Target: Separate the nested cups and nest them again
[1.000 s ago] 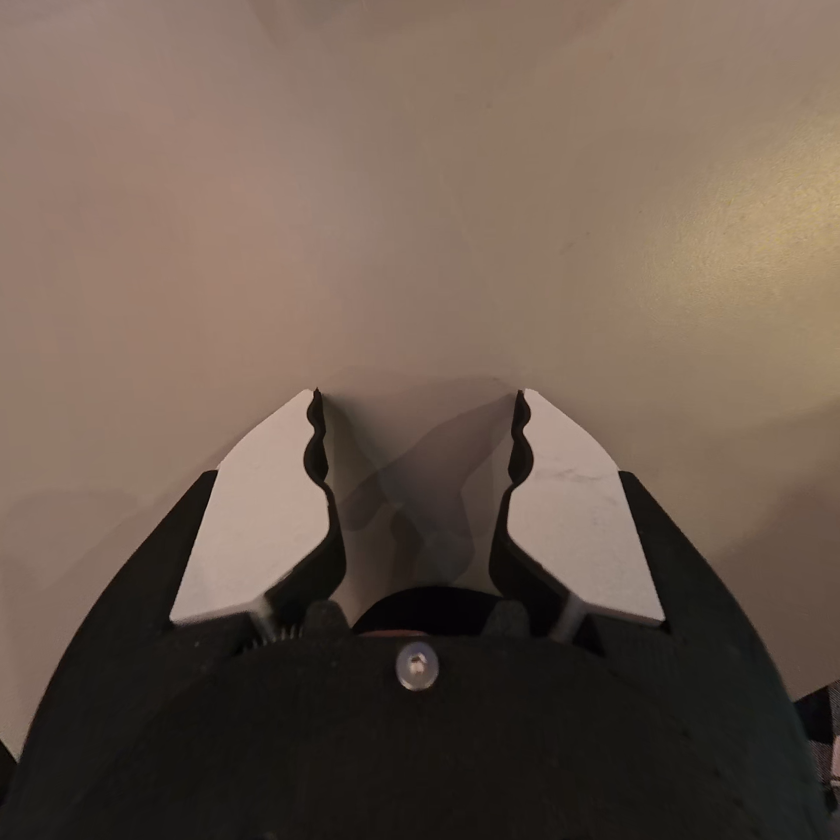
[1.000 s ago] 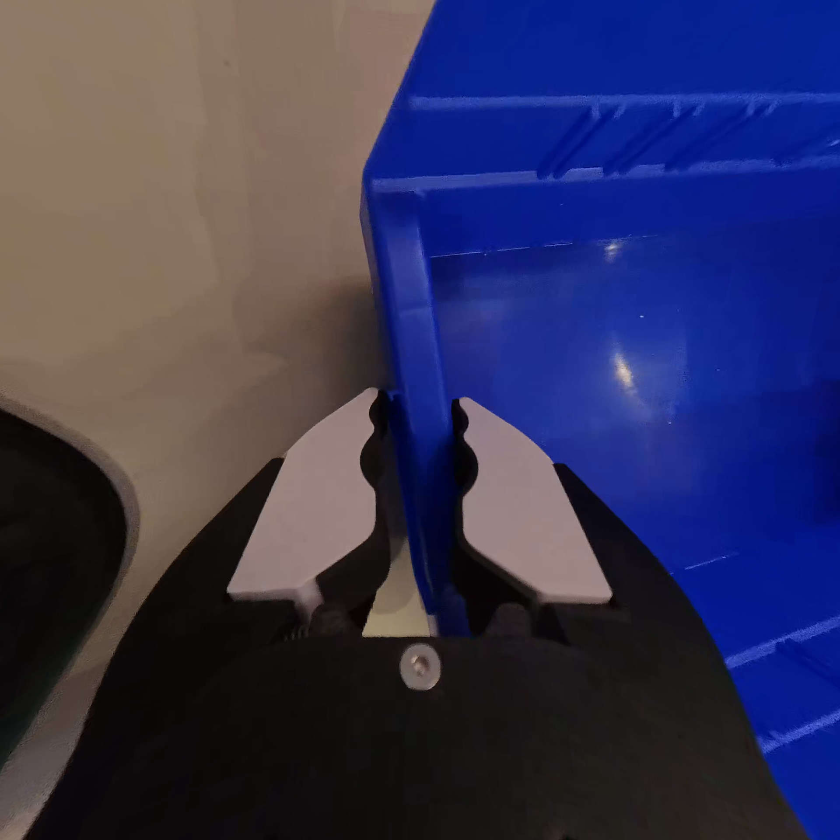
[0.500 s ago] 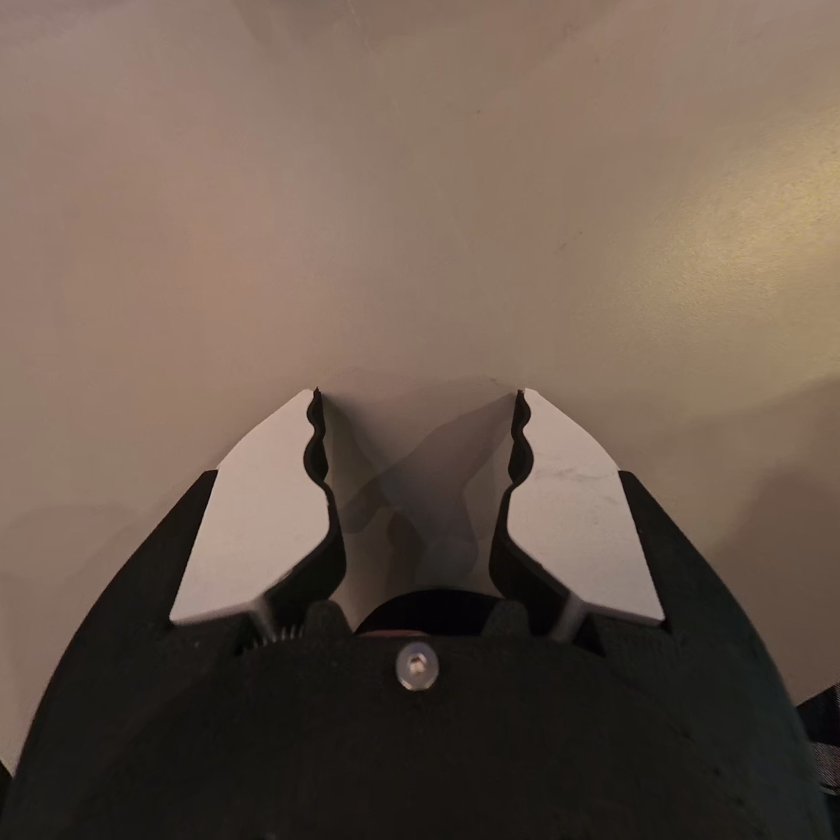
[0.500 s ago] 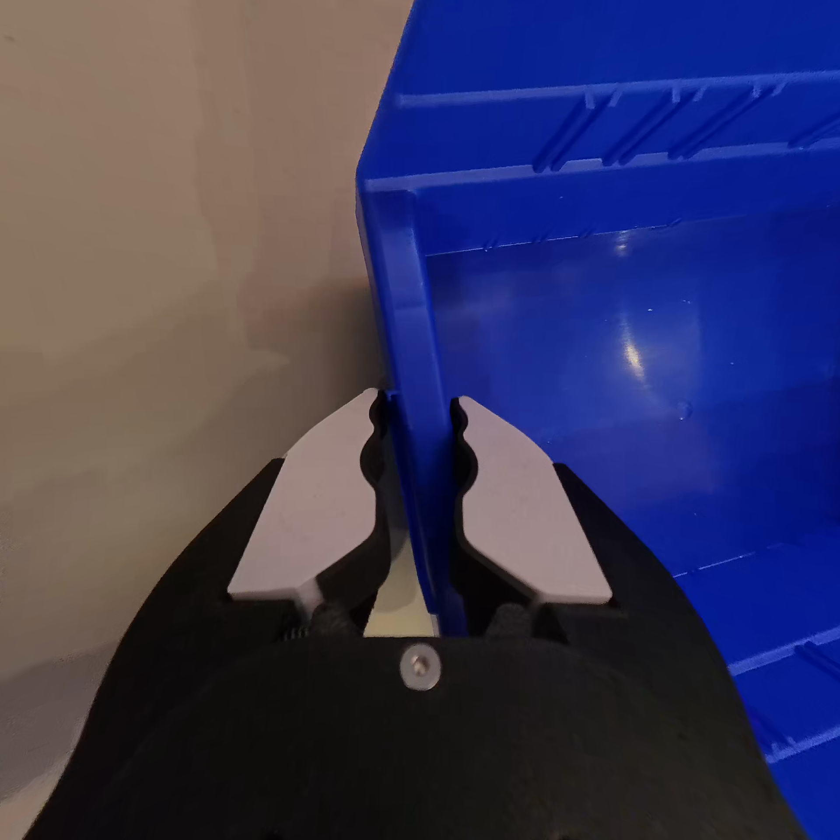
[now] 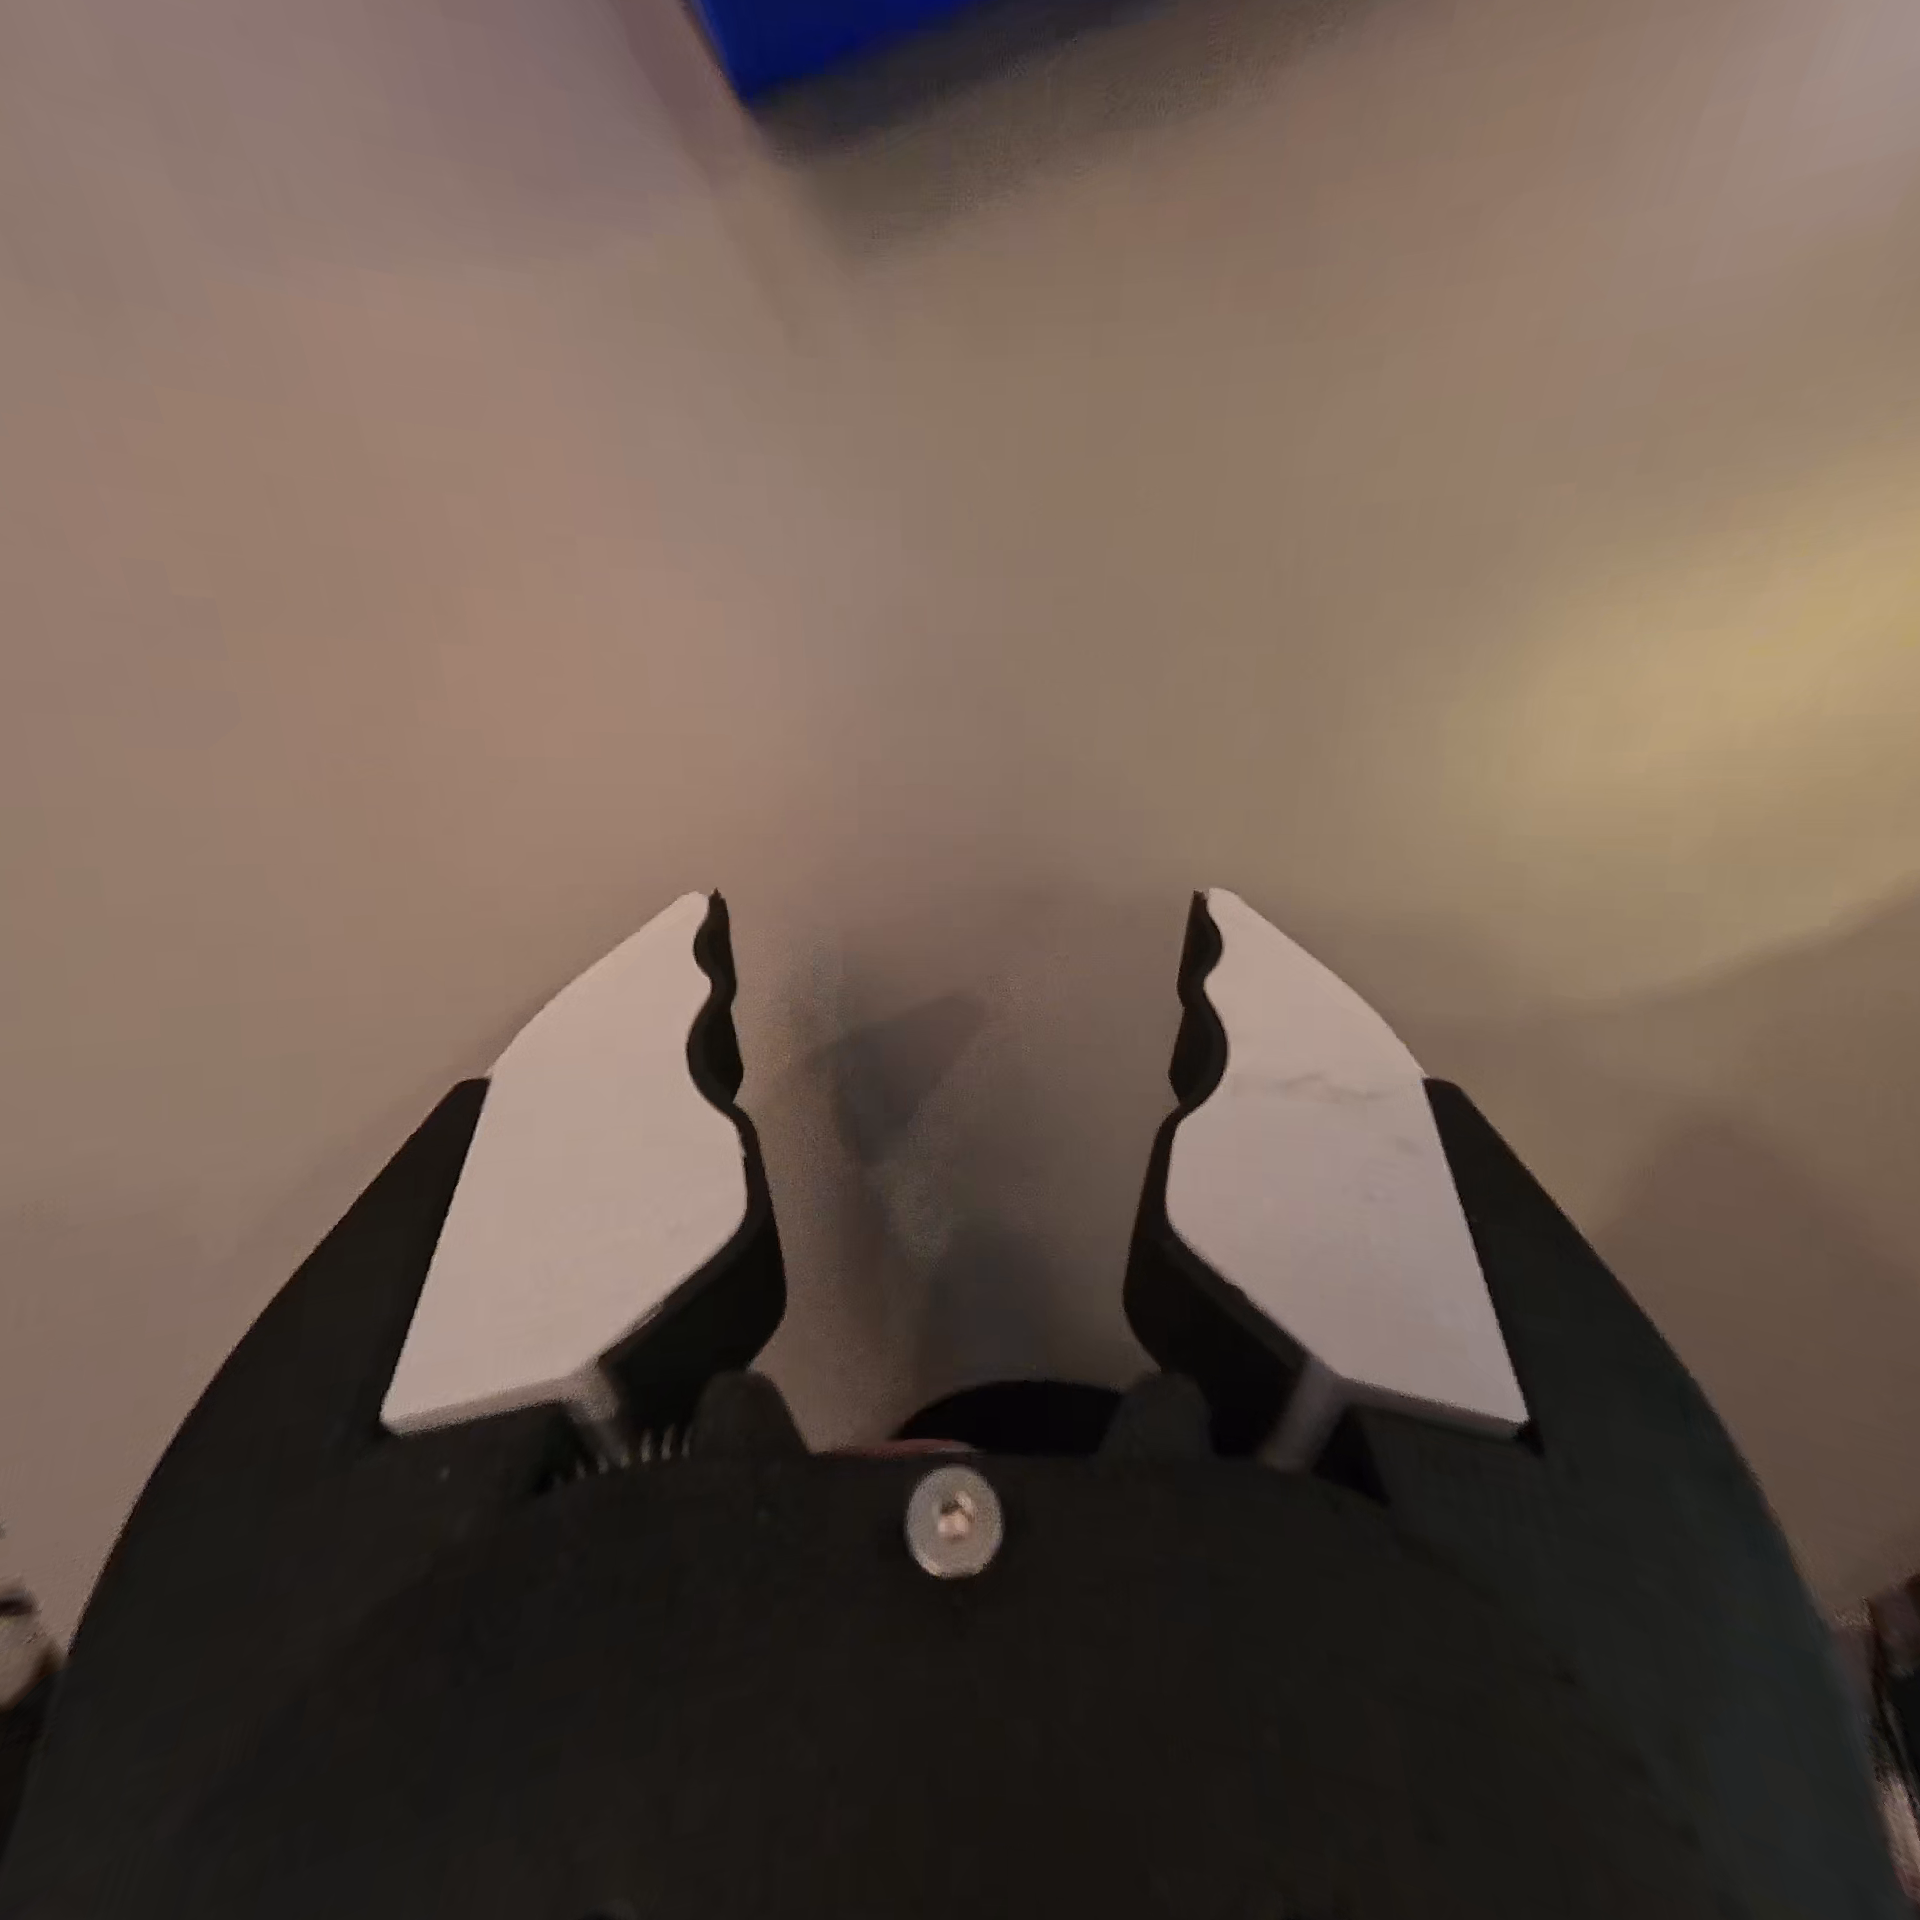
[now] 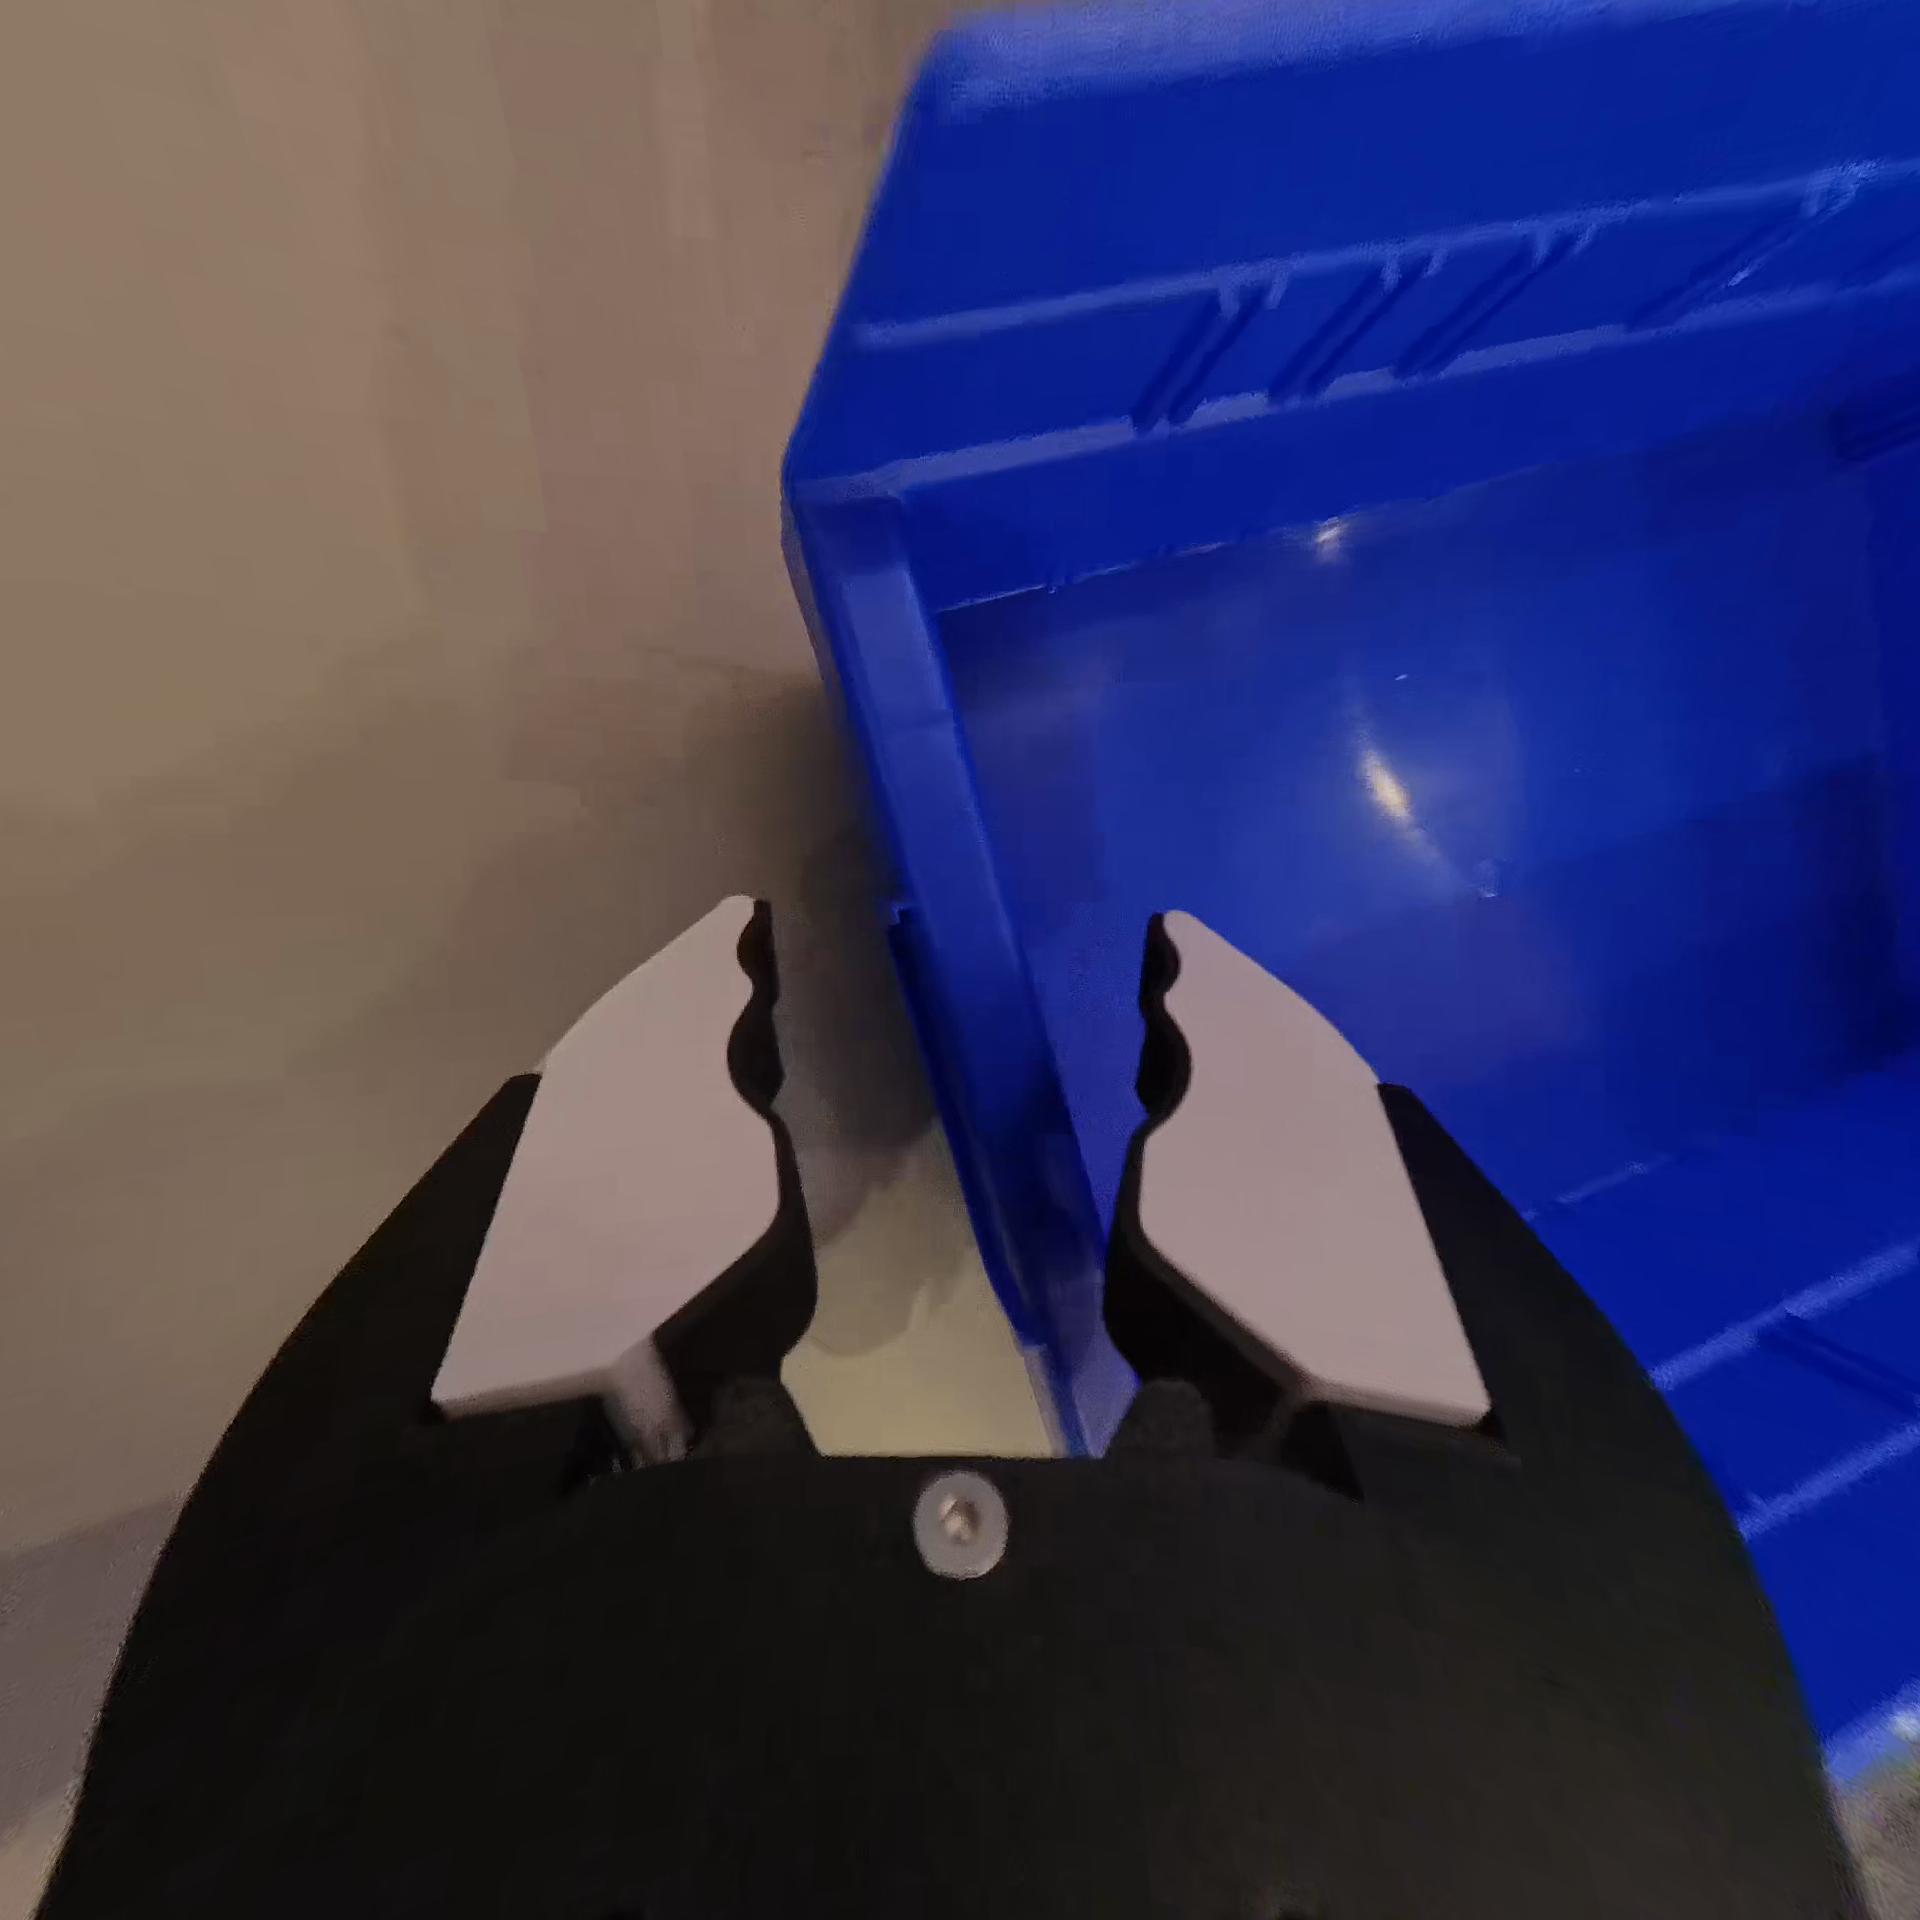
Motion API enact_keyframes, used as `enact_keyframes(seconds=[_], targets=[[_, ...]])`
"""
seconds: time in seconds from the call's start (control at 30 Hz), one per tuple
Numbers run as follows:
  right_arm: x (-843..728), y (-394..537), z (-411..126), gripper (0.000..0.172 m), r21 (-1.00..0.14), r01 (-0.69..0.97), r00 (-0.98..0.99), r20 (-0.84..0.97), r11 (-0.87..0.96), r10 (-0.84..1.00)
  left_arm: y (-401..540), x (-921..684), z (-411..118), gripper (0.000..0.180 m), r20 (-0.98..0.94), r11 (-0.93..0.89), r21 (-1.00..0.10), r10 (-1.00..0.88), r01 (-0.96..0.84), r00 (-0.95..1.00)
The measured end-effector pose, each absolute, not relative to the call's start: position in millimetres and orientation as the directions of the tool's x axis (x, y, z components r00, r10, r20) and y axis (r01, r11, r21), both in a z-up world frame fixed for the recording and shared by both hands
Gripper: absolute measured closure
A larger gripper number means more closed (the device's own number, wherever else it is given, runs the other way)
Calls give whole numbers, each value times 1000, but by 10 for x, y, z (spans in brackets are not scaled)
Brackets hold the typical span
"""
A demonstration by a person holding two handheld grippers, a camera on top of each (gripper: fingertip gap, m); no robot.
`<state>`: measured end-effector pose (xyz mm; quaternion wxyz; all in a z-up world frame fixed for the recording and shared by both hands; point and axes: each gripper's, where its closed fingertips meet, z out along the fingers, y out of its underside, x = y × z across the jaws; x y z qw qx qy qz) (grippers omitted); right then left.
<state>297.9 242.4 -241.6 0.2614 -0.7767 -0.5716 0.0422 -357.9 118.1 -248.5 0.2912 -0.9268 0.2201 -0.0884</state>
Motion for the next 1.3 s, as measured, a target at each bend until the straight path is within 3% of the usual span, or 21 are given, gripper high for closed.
enact_keyframes(seconds=[0.1,0.27,0.5,0.63,0.83,0.87,0.97,1.03,1.3], targets=[[2852,2359,-2208,99,-453,874,342,316,-176,885,1495,-3632,-2257,82,-47,-701,-615,-423,-360,905],[2450,2112,-1951,116,-483,870,301,364,-98,882,2250,-3519,-1964,68,-122,-613,-708,-383,-351,916],[2036,1739,-1916,125,-547,837,245,363,-8,899,2936,-3246,-2043,70,29,-629,-750,-340,-204,940],[1936,1655,-1979,127,-576,818,232,345,10,910,3084,-3133,-2205,94,57,-659,-726,-345,-198,937],[1911,1640,-2068,130,-592,806,223,327,14,918,3135,-3195,-2323,167,50,-683,-708,-299,-177,953],[1896,1632,-2072,130,-596,803,220,323,17,921,3143,-3209,-2327,172,36,-680,-709,-296,-184,955],[1872,1610,-2101,132,-590,807,207,327,28,922,3177,-3318,-2327,175,-65,-664,-709,-274,-237,960],[1863,1593,-2116,132,-585,810,201,332,33,922,3185,-3334,-2327,175,8,-671,-722,-250,-168,968],[1838,1550,-2173,133,-597,802,192,314,36,930,3146,-3621,-2318,175,-10,-687,-711,-202,-149,979]])
